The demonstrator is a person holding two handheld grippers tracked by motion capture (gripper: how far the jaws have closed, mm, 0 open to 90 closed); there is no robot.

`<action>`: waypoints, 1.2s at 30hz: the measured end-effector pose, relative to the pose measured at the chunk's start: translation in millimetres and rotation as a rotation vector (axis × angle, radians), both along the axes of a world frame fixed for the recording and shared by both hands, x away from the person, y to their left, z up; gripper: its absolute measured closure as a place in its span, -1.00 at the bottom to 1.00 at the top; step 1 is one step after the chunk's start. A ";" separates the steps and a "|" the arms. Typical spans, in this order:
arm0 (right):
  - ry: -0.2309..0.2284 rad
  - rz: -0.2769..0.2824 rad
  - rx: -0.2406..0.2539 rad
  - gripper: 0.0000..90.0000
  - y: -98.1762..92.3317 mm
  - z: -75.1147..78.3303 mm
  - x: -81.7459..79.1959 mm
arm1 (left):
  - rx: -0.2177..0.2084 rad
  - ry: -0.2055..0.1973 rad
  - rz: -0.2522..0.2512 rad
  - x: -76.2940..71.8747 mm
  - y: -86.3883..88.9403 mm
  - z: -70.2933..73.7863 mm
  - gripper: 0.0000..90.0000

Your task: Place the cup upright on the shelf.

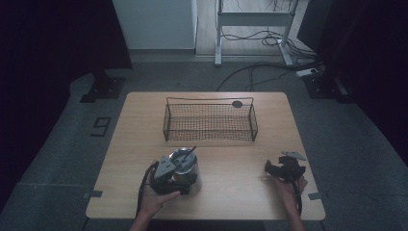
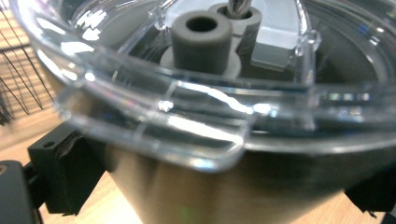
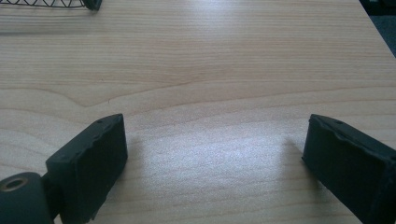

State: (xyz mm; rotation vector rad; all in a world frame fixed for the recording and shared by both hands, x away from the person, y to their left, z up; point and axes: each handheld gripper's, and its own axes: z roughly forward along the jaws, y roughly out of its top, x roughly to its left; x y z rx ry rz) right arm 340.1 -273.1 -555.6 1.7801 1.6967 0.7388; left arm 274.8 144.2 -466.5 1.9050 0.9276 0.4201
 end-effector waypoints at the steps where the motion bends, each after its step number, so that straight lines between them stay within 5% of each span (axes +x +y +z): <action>1: -0.001 0.002 -0.001 -0.86 0.0 0.0 -0.1 | -0.007 -0.001 0.005 1.1 -0.5 3.3 -0.92; 23: -0.007 0.001 0.000 -0.82 0.0 0.0 -0.5 | -0.067 -0.027 0.077 21.4 15.5 50.7 -0.92; 36: -0.006 -0.001 0.000 -0.81 0.0 0.2 -0.5 | -0.064 -0.057 0.103 37.6 15.6 73.6 -0.92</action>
